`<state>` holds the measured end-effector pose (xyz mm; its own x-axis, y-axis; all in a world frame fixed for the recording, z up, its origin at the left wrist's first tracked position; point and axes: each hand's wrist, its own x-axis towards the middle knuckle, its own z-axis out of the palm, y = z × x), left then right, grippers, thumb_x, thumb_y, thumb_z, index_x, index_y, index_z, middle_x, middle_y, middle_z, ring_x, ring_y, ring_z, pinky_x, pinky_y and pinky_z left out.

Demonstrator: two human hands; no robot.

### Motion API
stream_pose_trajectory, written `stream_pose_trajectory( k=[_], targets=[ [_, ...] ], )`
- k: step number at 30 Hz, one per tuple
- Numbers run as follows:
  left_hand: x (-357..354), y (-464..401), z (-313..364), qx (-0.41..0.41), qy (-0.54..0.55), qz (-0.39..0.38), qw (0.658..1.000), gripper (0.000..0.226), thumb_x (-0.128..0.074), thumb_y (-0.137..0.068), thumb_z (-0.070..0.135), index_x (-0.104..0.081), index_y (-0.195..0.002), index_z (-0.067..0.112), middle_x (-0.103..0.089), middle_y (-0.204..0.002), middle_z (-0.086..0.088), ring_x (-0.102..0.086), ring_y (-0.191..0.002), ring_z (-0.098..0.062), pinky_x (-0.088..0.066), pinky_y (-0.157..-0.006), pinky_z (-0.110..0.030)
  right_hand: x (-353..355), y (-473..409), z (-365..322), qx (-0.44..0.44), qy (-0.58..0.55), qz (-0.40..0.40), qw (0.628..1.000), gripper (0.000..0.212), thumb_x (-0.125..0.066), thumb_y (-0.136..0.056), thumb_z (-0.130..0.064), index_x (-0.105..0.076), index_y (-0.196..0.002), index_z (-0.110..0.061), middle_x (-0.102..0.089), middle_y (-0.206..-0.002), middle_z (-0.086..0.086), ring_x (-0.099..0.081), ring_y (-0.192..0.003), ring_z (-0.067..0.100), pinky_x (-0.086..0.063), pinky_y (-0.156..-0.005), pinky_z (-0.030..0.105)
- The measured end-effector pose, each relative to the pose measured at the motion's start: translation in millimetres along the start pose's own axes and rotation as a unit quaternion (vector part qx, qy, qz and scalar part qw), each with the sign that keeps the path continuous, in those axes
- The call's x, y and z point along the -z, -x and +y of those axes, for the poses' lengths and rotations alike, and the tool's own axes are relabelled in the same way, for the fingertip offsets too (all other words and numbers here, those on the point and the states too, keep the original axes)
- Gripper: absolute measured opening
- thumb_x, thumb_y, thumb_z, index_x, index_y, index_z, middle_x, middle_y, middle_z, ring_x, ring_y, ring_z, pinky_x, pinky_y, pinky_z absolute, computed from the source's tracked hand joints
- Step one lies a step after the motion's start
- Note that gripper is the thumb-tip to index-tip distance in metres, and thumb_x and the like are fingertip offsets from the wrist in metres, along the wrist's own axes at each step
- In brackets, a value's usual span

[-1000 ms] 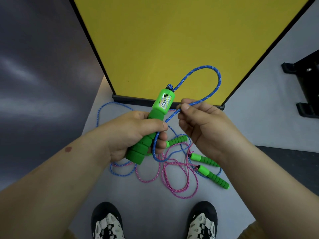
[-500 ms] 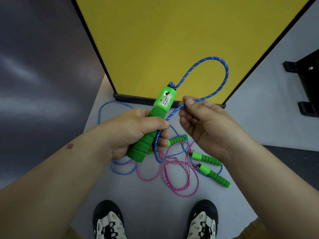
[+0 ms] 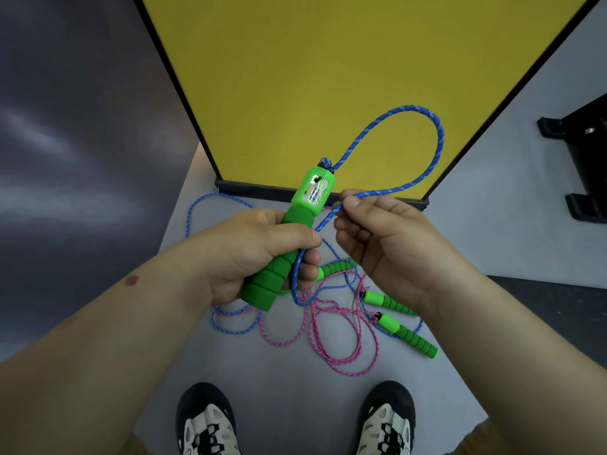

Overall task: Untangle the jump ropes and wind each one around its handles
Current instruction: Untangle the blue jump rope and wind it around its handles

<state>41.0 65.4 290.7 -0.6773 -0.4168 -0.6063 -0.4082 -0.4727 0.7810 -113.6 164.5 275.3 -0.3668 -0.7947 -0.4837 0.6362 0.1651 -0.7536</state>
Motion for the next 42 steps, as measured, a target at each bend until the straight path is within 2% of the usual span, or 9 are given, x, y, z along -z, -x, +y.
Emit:
stream_pose_trajectory(
  k=[5, 9, 14, 19, 24, 30, 34, 42],
  targets=[
    [-0.2, 0.6, 1.3, 0.002, 0.000, -0.001, 1.000, 0.010, -0.063, -0.095, 0.011, -0.063, -0.091, 0.002, -0.067, -0.071, -0.009, -0.066, -0.062, -0.021, -0.059, -0.063, -0.033, 9.9, -5.7, -14.2, 0.034, -0.049, 0.049, 0.997, 0.007, -0.067, -0.093, -0.011, -0.067, -0.099, -0.009, -0.067, -0.081, 0.001, -0.064, -0.074, 0.012, -0.057, -0.071, 0.023],
    [-1.6, 0.8, 1.5, 0.003, 0.006, 0.002, 1.000, 0.009, -0.064, -0.095, 0.010, -0.063, -0.091, 0.002, -0.067, -0.071, -0.009, -0.066, -0.061, -0.021, -0.059, -0.062, -0.033, 13.8, -7.0, -14.8, 0.037, -0.062, 0.058, 0.996, 0.011, -0.067, -0.093, -0.012, -0.065, -0.104, -0.008, -0.067, -0.088, 0.003, -0.065, -0.076, 0.014, -0.056, -0.070, 0.023],
    [-1.7, 2.0, 2.1, -0.001, 0.002, 0.006, 1.000, 0.008, -0.063, -0.096, 0.009, -0.062, -0.095, 0.001, -0.067, -0.070, -0.009, -0.067, -0.061, -0.020, -0.059, -0.060, -0.032, 5.5, -2.1, -7.1, 0.006, -0.033, 0.010, 0.999, 0.008, -0.063, -0.096, -0.015, -0.070, -0.097, -0.011, -0.072, -0.087, 0.005, -0.064, -0.075, 0.014, -0.057, -0.070, 0.024],
    [-3.6, 2.7, 2.5, 0.001, 0.019, 0.009, 1.000, 0.006, -0.063, -0.095, 0.008, -0.063, -0.095, 0.002, -0.066, -0.069, -0.008, -0.066, -0.058, -0.018, -0.059, -0.059, -0.032, -1.6, 3.4, 2.1, -0.008, 0.010, -0.032, 0.999, 0.019, -0.066, -0.091, -0.018, -0.069, -0.104, -0.006, -0.068, -0.076, 0.003, -0.064, -0.071, 0.012, -0.056, -0.070, 0.022],
    [-4.5, 3.8, 3.0, 0.002, 0.025, 0.001, 1.000, 0.007, -0.062, -0.096, 0.008, -0.064, -0.091, 0.002, -0.066, -0.068, -0.007, -0.065, -0.056, -0.017, -0.059, -0.059, -0.031, -6.2, 8.5, 9.3, -0.015, 0.040, -0.073, 0.996, 0.007, -0.063, -0.093, -0.011, -0.063, -0.089, -0.005, -0.070, -0.080, 0.010, -0.068, -0.072, 0.017, -0.055, -0.064, 0.022],
    [-2.4, 3.0, 2.2, 0.007, 0.022, 0.005, 1.000, 0.007, -0.064, -0.095, 0.010, -0.065, -0.094, 0.003, -0.068, -0.070, -0.008, -0.067, -0.060, -0.019, -0.060, -0.062, -0.033, -4.4, 6.3, 5.8, 0.008, 0.040, -0.023, 0.999, 0.008, -0.065, -0.092, -0.012, -0.068, -0.084, -0.010, -0.066, -0.069, 0.004, -0.063, -0.066, 0.012, -0.055, -0.065, 0.021],
    [-0.6, 2.9, 1.8, 0.007, 0.009, 0.000, 1.000, 0.010, -0.065, -0.094, 0.011, -0.065, -0.092, 0.001, -0.068, -0.072, -0.012, -0.067, -0.062, -0.022, -0.061, -0.066, -0.034, 0.9, 1.6, -3.2, 0.030, 0.012, 0.019, 0.999, 0.013, -0.068, -0.092, -0.015, -0.065, -0.079, -0.013, -0.064, -0.070, 0.002, -0.063, -0.067, 0.011, -0.055, -0.069, 0.023],
    [-3.0, 4.2, 2.9, 0.004, 0.007, -0.005, 1.000, 0.008, -0.063, -0.095, 0.009, -0.064, -0.092, 0.001, -0.067, -0.070, -0.009, -0.066, -0.060, -0.019, -0.059, -0.060, -0.032, 16.0, -5.7, -18.7, 0.053, -0.052, 0.069, 0.995, 0.008, -0.068, -0.093, -0.016, -0.063, -0.091, -0.011, -0.066, -0.080, 0.002, -0.063, -0.075, 0.013, -0.056, -0.071, 0.023]
  ],
)
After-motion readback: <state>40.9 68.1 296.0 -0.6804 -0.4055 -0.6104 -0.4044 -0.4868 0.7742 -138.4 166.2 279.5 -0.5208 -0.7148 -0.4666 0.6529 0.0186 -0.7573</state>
